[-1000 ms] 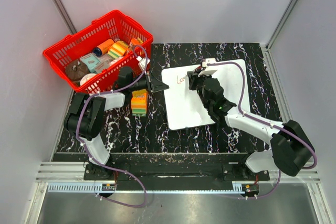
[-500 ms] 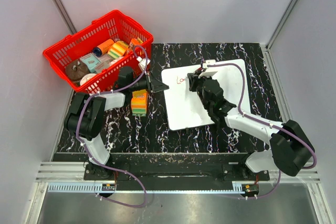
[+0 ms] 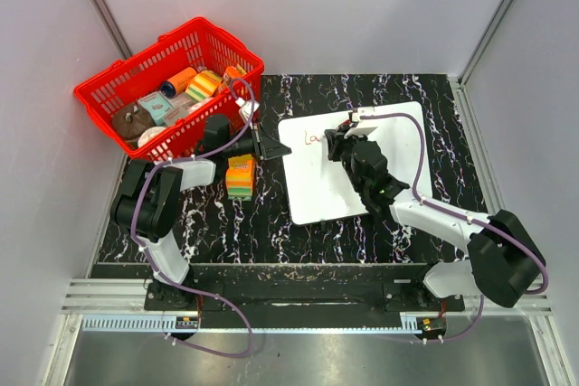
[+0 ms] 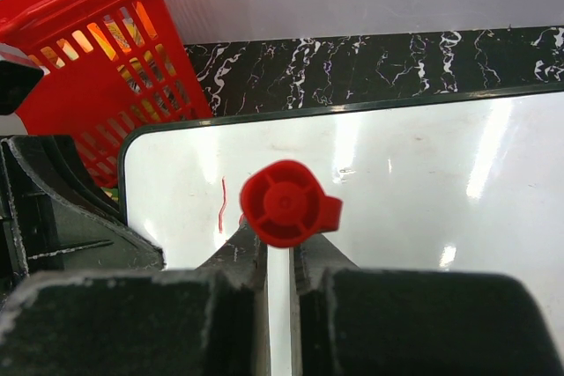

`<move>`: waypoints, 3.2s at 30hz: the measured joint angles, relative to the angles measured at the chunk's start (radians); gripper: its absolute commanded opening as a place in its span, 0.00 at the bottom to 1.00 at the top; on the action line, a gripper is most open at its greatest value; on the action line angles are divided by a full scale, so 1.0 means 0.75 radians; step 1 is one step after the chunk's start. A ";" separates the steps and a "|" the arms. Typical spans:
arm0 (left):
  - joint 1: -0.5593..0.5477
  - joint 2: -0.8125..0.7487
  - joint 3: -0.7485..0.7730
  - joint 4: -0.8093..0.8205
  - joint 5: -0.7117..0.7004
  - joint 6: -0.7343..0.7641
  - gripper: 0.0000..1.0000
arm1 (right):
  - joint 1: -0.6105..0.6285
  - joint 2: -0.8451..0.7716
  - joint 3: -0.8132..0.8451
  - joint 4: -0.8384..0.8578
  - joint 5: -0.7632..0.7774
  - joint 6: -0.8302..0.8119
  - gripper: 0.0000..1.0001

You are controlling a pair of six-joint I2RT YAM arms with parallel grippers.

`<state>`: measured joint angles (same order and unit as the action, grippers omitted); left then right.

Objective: Write a sentence on the whiteboard

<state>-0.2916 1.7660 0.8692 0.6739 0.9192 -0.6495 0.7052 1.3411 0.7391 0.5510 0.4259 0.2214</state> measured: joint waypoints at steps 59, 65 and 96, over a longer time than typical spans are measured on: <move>-0.015 0.000 0.011 -0.019 0.000 0.028 0.00 | -0.042 -0.023 0.016 -0.032 0.032 0.005 0.00; -0.015 0.000 0.011 -0.025 0.001 0.028 0.00 | -0.042 -0.022 0.016 -0.032 0.028 0.011 0.00; -0.015 0.000 0.011 -0.049 -0.006 0.038 0.00 | -0.094 0.014 0.052 -0.033 0.008 0.051 0.00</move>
<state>-0.3031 1.7660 0.8776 0.6369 0.9150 -0.6209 0.6346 1.3518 0.7784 0.5266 0.4316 0.2600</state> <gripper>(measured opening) 0.135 0.085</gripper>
